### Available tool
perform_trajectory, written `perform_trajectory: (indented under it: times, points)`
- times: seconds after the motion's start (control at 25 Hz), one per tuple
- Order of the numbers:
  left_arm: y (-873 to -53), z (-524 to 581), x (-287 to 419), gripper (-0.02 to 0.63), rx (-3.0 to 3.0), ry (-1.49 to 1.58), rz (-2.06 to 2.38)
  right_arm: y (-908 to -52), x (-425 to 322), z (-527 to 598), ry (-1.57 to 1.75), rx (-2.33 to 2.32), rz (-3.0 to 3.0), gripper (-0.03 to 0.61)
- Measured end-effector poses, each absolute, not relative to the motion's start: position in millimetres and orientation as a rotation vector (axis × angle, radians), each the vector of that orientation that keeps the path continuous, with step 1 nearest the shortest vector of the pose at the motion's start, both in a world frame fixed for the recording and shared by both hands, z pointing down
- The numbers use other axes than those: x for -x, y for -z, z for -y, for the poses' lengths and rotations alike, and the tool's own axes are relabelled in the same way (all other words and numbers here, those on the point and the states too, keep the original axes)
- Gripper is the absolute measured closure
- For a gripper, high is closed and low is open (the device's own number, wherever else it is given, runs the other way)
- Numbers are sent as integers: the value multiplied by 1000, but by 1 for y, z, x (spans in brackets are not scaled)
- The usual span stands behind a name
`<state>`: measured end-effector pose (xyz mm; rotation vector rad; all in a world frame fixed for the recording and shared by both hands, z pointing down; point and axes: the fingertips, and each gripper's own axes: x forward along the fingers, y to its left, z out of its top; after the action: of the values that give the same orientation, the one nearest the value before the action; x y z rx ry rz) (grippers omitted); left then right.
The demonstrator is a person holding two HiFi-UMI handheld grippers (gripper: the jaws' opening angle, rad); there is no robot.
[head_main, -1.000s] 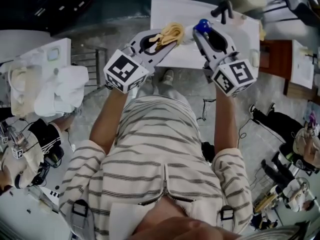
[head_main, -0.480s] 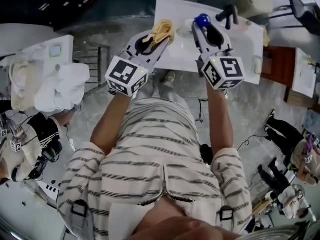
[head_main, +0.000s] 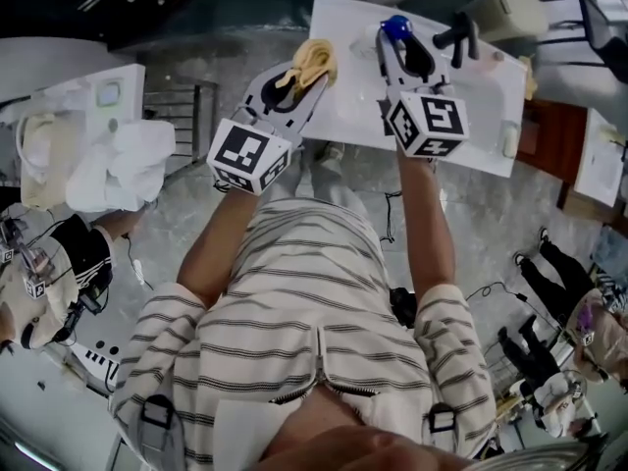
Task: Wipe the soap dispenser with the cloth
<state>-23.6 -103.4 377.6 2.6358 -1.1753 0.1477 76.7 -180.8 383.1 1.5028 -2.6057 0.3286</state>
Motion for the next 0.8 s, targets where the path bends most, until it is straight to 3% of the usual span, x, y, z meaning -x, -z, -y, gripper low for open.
perform_trajectory:
  times: [0.8]
  points:
    - [-436,116,30,515,-2507,-208,1235,-481,-45,252,-316,-1484,2587,457]
